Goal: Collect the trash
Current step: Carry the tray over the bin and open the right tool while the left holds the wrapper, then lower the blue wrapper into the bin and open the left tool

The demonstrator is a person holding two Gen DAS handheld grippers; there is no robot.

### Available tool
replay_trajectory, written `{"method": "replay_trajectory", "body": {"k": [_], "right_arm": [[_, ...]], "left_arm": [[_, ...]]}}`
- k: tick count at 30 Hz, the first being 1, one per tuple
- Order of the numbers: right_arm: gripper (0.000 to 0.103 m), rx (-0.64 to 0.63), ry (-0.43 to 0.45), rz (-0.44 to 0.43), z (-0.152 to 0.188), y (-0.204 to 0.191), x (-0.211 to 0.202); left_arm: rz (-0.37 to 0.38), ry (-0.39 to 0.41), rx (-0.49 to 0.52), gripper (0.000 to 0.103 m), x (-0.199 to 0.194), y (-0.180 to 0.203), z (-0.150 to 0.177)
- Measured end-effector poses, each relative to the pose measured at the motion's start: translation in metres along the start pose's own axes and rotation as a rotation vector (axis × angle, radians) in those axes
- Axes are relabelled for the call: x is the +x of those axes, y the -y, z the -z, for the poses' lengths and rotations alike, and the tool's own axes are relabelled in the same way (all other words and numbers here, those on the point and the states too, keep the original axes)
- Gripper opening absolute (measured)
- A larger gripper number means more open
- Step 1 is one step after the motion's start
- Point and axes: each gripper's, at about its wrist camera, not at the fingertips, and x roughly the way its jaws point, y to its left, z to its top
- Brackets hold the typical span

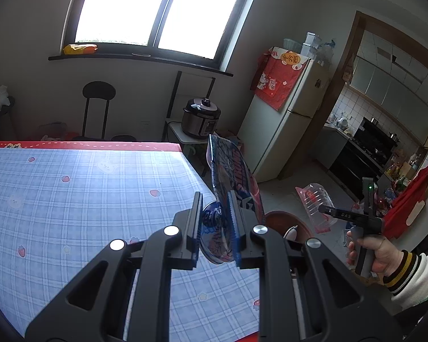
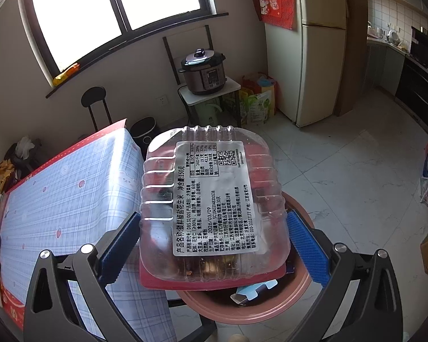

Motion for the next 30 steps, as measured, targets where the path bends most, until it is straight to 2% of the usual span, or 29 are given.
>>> {"method": "replay_trajectory", "body": {"k": [6,9,11,13,15,16,17,18,20,22,30], "right_arm": [[0.099,0.020,-0.028,0.000,0.007,0.004,0.002],[0.098,0.017,0.012,-0.001,0.009,0.004,-0.006],[0.098,-0.004,-0.013,0.045,0.009,0.002,-0.004],[0.098,-0.002,0.022,-0.014,0.011,0.003,-0.009],[0.098,-0.028,-0.024,0.082,0.013,0.002,0.000],[0.098,-0.017,-0.044,0.069,0.014,0.004,0.002],[0.098,0.010,-0.031,0.004,0.015,0.006,-0.001],[0.098,0.008,-0.012,-0.004,0.016,0.006,-0.003],[0.098,-0.030,-0.037,0.100,0.019,0.004,0.002],[0.098,0.013,-0.036,0.037,0.022,0.009,0.000],[0.098,0.085,0.006,0.015,0.018,0.023,-0.019]], "left_arm": [[0.002,-0.002,0.009,0.020,0.000,0.003,-0.002],[0.009,-0.005,0.021,0.020,0.000,0.005,-0.003],[0.013,-0.005,0.022,0.020,0.001,0.004,-0.003],[0.017,-0.005,0.023,0.020,0.000,0.003,-0.002],[0.021,-0.008,0.023,0.020,0.000,0.002,-0.001],[0.025,-0.010,0.023,0.020,0.000,0.002,-0.001],[0.029,-0.010,0.024,0.020,-0.001,0.002,0.000],[0.031,-0.012,0.030,0.020,-0.001,0.002,0.000],[0.038,-0.016,0.031,0.020,0.000,0.002,0.000],[0.045,-0.018,0.032,0.020,0.002,0.003,0.000],[0.064,-0.027,0.042,0.020,0.007,0.007,0.001]]}}
